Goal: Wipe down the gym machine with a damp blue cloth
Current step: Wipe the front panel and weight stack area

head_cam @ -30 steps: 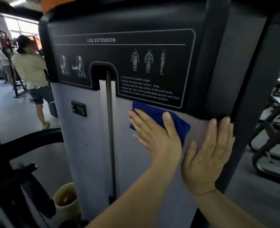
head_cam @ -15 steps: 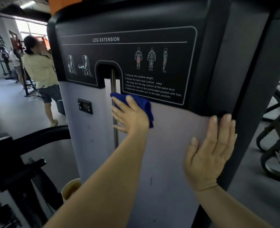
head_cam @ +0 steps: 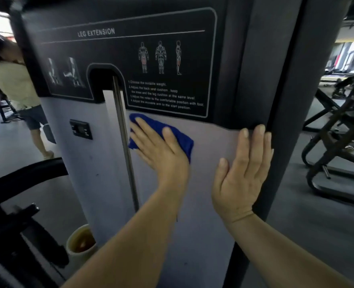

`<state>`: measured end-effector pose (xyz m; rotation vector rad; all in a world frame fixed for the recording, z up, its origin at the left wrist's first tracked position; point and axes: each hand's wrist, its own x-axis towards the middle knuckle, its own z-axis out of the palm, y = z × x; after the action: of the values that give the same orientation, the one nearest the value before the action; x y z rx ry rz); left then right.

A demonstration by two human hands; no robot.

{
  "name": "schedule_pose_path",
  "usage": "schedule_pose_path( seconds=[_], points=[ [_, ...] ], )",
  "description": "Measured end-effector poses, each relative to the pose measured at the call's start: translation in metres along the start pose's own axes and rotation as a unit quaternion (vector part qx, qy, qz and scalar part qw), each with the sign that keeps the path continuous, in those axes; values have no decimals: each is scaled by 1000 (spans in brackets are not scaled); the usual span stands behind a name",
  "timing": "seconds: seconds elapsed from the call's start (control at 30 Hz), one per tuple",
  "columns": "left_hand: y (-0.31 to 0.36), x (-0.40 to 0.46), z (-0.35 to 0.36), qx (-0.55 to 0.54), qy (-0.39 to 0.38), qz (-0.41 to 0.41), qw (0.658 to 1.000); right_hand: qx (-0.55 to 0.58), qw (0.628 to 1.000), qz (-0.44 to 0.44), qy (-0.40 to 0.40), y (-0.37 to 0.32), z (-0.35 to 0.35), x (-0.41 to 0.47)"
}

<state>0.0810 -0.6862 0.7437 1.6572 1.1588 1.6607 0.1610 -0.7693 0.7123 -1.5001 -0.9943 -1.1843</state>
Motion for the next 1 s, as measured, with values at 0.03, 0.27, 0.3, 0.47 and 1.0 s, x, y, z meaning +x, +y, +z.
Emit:
schedule_pose_path(
  seconds=[0.03, 0.27, 0.3, 0.47, 1.0],
  points=[
    [-2, -19, 2, 15, -24, 17, 999, 8, 1000, 3, -1, 0, -2, 1],
    [13, 34, 1, -29, 24, -69, 997, 95, 994, -9, -52, 20, -34, 9],
    [9, 19, 2, -21, 8, -32, 999, 90, 994, 10, -54, 25, -38, 10],
    [-13, -48, 2, 51, -131, 140, 980, 108, 984, 108, -90, 33, -38, 10],
    [39, -40, 13, 19, -112, 315, 942, 120, 973, 120, -157, 59, -62, 10]
  ],
)
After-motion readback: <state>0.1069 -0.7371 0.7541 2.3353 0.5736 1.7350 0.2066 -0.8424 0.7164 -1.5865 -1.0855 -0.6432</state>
